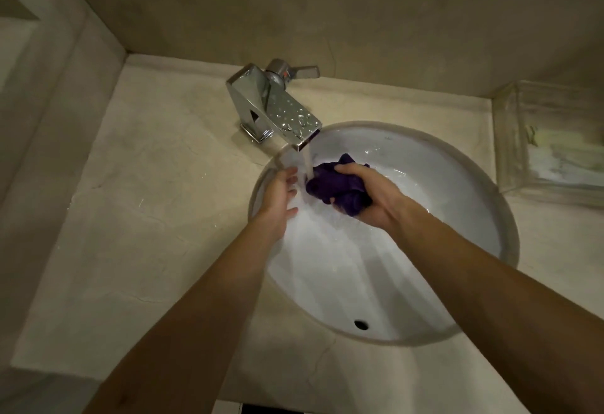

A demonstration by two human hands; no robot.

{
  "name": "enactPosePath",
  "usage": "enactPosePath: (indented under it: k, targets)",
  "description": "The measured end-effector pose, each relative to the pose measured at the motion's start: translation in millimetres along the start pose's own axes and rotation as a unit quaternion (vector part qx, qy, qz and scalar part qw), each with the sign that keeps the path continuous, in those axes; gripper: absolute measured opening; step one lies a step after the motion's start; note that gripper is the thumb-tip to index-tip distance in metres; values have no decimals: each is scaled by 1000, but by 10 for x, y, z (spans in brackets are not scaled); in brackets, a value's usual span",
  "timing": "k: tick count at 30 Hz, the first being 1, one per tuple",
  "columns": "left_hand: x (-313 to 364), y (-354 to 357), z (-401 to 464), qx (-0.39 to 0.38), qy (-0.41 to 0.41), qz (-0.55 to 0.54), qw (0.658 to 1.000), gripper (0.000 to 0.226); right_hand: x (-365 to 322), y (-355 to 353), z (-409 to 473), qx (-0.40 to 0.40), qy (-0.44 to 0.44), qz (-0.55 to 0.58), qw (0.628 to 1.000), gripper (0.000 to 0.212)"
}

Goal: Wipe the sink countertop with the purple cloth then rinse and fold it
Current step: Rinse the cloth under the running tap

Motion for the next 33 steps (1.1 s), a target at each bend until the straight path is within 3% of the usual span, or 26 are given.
enactPosePath:
  k: [4,7,10,14,17,18,19,21,23,25,28,30,33]
  targets:
    - [-89,221,23,-50,-15,-13,999,54,-94,-64,-199,-87,-7,-4,996,34]
    - [-121,324,55,-84,-49,-125,987,59,-119,-4,-247,-128,-28,-5,991,28]
    - [-146,311,13,-101,-97,-146,979,64,-131,50,-158,-122,-76,-29,989,50]
    - [-86,291,-3,-68,-74,-112,989,73,-196,132,-15,-49,-177,-205,961,69]
    - [35,294,-27,-22,-35,-55,998,64,-221,133,10,77,-233,-392,887,113]
    - [49,292,-14,-10,-31,-37,999,64,-198,109,4,118,-242,-417,868,115]
    - [68,292,-19,-2,-30,-18,999,65,-159,98,-6,141,-254,-428,856,105]
    - [103,310,-29,-10,-43,12,999,68,-77,114,-11,120,-278,-450,841,63]
    - [144,319,-31,-18,-34,21,999,63,10,186,-17,52,-278,-421,862,36]
    - [194,303,-51,-22,-5,31,999,57,15,233,-22,30,-253,-339,906,32]
    - [211,265,-61,-59,-1,22,998,48,-65,202,46,58,-180,-285,940,38]
    - [214,222,-87,-68,-16,-18,997,46,-111,188,91,60,-148,-302,940,42]
    - [186,173,-101,-60,-12,-93,994,38,-168,172,122,81,-165,-384,905,47]
Point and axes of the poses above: each hand's wrist, its own z-axis towards the middle knuckle, its own y-axis out of the palm, x = y × z, the point moved 5 cm from there along z, towards the middle knuckle, and after that the axes turned 9 degrees about -z, right-handed, at the moved point
